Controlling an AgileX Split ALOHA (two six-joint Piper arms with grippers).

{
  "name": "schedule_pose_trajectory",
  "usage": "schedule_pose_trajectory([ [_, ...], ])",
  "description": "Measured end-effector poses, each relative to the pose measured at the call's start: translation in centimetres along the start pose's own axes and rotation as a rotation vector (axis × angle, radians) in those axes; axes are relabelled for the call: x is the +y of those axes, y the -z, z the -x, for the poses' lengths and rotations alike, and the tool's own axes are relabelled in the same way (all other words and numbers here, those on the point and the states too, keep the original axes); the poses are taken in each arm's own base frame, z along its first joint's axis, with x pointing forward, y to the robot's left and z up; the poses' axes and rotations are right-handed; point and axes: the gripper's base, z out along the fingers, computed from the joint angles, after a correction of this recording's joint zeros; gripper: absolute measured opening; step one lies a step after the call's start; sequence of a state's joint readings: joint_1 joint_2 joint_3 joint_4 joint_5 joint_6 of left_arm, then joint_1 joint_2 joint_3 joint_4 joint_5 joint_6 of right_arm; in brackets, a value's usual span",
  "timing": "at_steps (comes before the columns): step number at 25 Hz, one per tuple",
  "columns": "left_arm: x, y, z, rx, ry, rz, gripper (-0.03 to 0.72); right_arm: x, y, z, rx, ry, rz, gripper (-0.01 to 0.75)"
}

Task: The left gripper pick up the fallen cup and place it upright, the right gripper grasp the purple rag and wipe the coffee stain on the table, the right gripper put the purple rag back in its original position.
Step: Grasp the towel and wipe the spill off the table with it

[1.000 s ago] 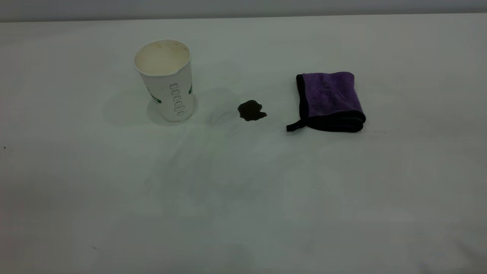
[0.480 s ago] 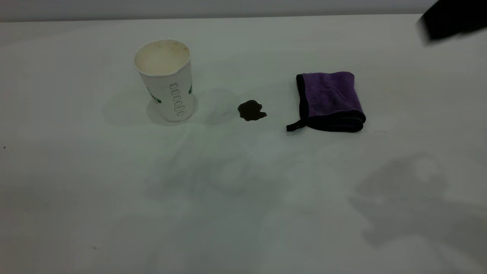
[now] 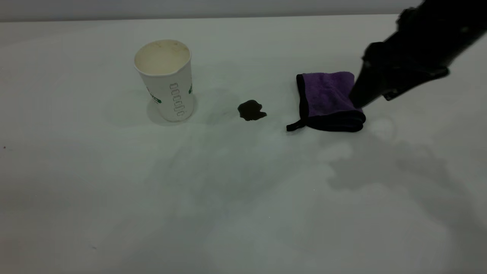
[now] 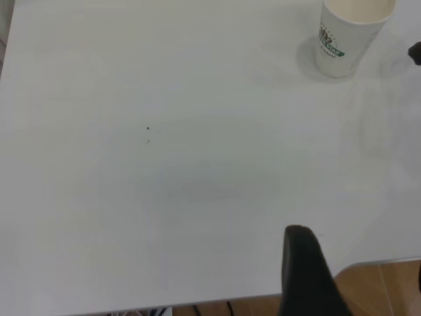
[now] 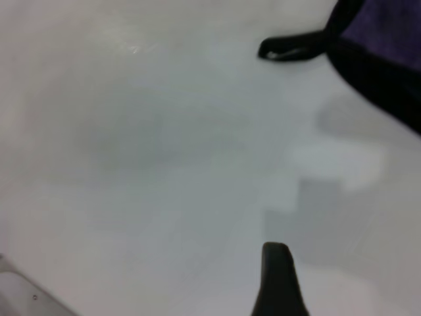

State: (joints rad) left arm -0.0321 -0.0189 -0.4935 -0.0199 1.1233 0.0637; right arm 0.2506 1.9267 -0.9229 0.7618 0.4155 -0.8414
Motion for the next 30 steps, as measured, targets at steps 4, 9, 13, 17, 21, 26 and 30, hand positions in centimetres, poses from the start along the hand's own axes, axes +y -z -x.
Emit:
schedule_pose_trajectory([
  [4, 0.0, 0.0, 0.0, 0.000, 0.001, 0.000, 0.470, -1.1, -2.2, 3.1, 0.075, -0.016, 0.003, 0.584],
  [9, 0.0, 0.0, 0.0, 0.000, 0.001, 0.000, 0.470, -3.1, -4.4, 6.3, 0.209, -0.023, -0.084, 0.584],
  [13, 0.0, 0.0, 0.0, 0.000, 0.001, 0.000, 0.470, -4.3, -6.3, 8.5, 0.202, -0.007, -0.122, 0.584],
  [17, 0.0, 0.0, 0.0, 0.000, 0.001, 0.000, 0.470, -5.1, -8.5, 9.1, 0.200, -0.007, -0.126, 0.584],
  [21, 0.0, 0.0, 0.0, 0.000, 0.001, 0.000, 0.470, -5.7, -10.9, 8.4, 0.211, -0.012, -0.131, 0.584],
  [26, 0.0, 0.0, 0.0, 0.000, 0.001, 0.000, 0.470, -6.1, -12.0, 8.3, 0.172, -0.010, -0.148, 0.584],
  [30, 0.0, 0.0, 0.0, 0.000, 0.001, 0.000, 0.470, -6.2, -11.9, 8.8, 0.143, 0.009, -0.155, 0.584],
])
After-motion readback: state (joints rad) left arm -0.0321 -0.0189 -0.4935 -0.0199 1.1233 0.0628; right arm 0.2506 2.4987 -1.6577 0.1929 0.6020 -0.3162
